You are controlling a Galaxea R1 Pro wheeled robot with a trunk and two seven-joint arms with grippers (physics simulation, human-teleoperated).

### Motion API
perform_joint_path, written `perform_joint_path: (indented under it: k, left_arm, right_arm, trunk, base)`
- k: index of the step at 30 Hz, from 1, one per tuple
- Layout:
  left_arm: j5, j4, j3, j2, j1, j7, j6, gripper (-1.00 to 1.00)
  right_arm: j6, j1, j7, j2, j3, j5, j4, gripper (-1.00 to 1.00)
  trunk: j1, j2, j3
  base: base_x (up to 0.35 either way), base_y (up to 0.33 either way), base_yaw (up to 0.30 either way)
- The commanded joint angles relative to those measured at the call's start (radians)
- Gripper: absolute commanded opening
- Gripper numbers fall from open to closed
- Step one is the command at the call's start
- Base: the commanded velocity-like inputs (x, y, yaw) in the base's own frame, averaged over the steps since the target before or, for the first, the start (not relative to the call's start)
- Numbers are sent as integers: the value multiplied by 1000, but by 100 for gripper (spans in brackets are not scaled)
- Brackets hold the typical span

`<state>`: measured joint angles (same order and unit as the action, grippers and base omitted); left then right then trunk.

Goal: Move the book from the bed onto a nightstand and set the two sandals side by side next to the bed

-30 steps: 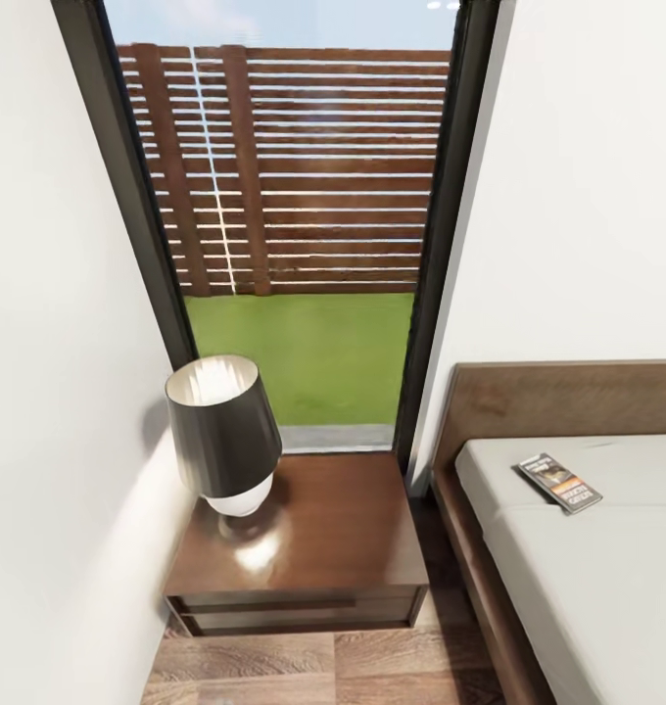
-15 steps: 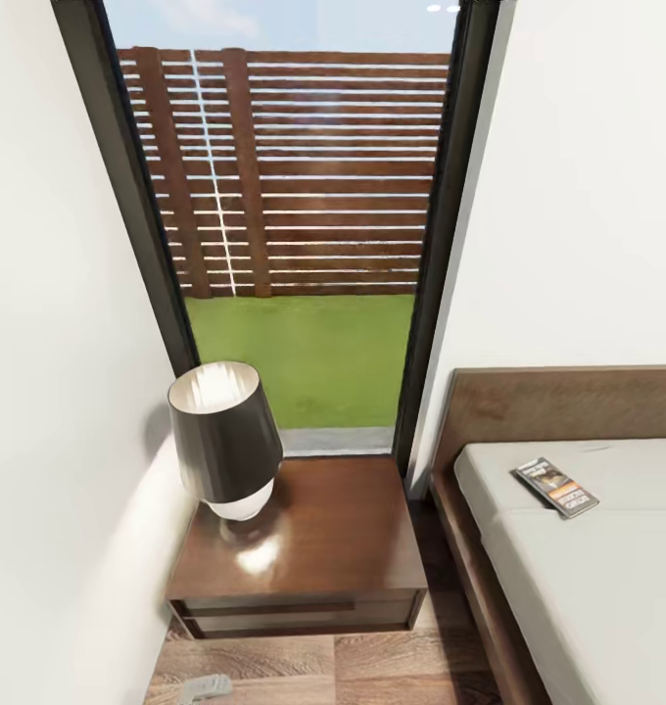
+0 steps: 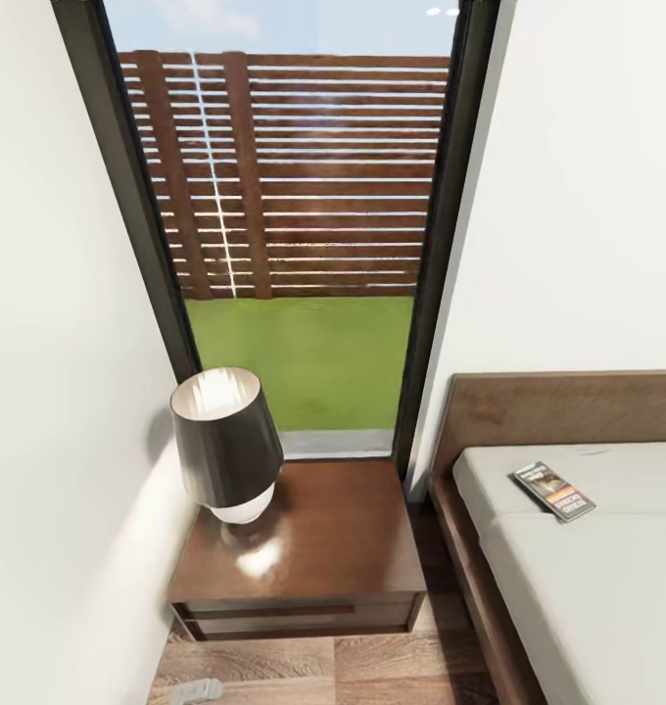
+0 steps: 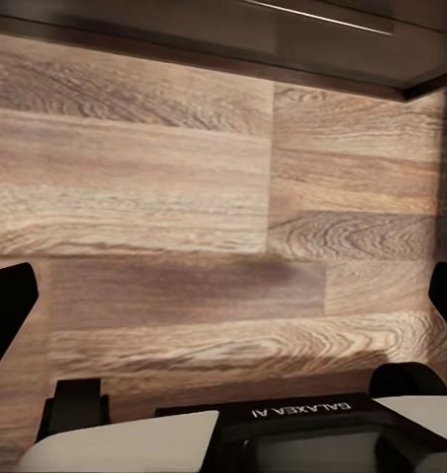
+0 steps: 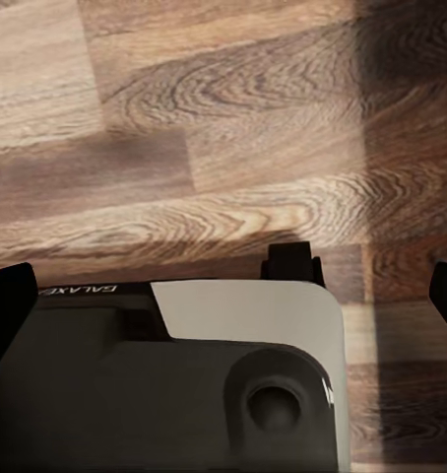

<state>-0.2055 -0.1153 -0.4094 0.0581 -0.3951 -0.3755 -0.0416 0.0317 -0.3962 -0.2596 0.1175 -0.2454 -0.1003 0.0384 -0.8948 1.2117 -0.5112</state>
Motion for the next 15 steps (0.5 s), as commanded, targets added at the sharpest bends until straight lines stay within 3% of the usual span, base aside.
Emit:
perform_joint_path:
  k: [1,15]
  left_arm:
    - [-10,1,-8,-1,-1,1,-4,100]
    - [-11,2,-8,-4,-1,9,-4,100]
  right_arm:
    - [1,-2,-3,0,-8,-10,1,100]
    - [-1,-1,-1,-1,-5,-10,2,100]
  trunk:
    - [4,-7,2]
    - [58,-105,46]
  base:
    - [0,0,0]
    - [0,0,0]
